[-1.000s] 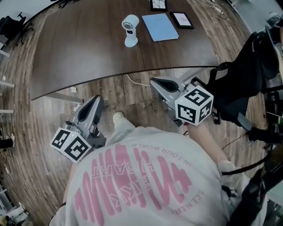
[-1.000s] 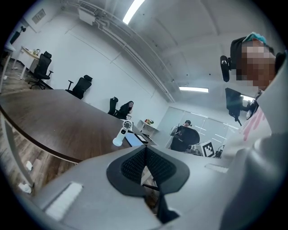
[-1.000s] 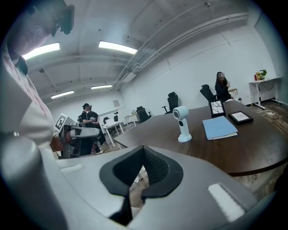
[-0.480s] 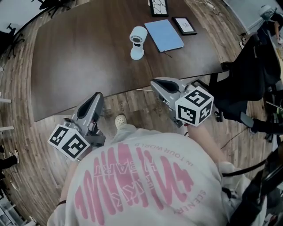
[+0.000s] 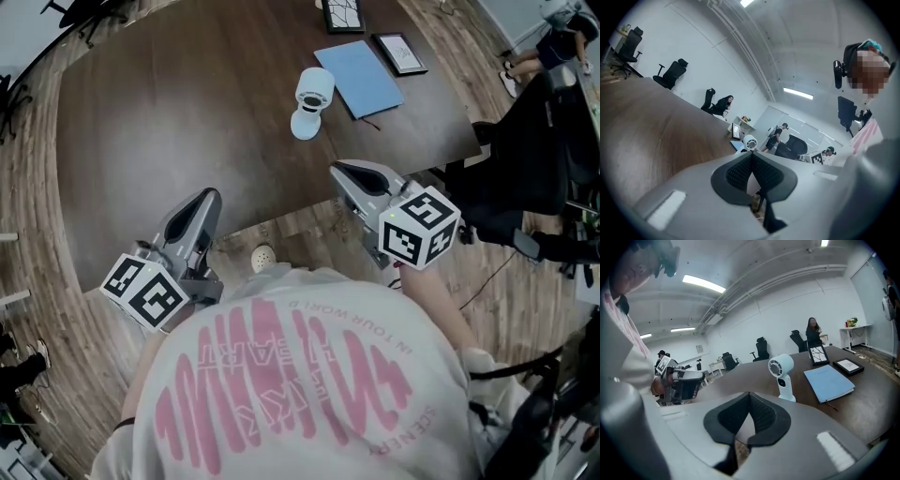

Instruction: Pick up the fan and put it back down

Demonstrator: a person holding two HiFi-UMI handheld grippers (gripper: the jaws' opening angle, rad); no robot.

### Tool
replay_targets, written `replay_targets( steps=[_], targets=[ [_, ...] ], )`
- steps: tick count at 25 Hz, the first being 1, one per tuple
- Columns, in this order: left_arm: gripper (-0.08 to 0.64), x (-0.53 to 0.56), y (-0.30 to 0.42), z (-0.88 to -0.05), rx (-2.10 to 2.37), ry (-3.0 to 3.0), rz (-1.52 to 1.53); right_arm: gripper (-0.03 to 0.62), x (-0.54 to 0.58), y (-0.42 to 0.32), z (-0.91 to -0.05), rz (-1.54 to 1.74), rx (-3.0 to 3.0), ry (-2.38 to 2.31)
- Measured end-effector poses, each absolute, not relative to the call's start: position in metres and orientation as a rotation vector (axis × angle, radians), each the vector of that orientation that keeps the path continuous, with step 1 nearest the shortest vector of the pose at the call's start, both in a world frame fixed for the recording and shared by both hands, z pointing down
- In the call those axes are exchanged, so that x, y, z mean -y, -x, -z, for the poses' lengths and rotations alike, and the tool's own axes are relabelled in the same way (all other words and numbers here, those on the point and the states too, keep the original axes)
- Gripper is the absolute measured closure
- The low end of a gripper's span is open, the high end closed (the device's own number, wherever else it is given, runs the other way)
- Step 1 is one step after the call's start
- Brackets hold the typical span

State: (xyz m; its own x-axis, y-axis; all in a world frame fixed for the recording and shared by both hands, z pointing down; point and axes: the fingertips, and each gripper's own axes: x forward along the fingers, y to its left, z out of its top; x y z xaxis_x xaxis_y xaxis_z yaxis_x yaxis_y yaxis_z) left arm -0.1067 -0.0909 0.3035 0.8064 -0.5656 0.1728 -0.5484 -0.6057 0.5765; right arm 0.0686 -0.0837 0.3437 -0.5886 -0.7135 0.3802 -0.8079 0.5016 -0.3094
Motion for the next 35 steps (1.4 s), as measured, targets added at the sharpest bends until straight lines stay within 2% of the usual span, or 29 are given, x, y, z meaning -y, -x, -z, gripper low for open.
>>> replay_targets(
  steps=[14,21,26,35],
  targets=[
    [0.54,0.167,0.127,-0.305,0.68,-2.417,0.021,0.586,0.114,-0.052,-0.374,-0.723,2.387,-1.476],
    [0.54,0.17,0.125,-0.347,0.678,-2.321,-0.048,0.586,0.118,-0.066,-0.407,-0.824,2.33,-1.502],
    [0.54,0.178,0.106,-0.369,0.721,-2.244,-0.059,0.586,0.129,-0.079,-0.433,-0.899,2.332,-1.434],
    [0.54,0.185,0.096,-0.36,0.844,-2.222,-0.036,0.586,0.158,-0.077,-0.441,-0.897,2.449,-1.263]
  ],
)
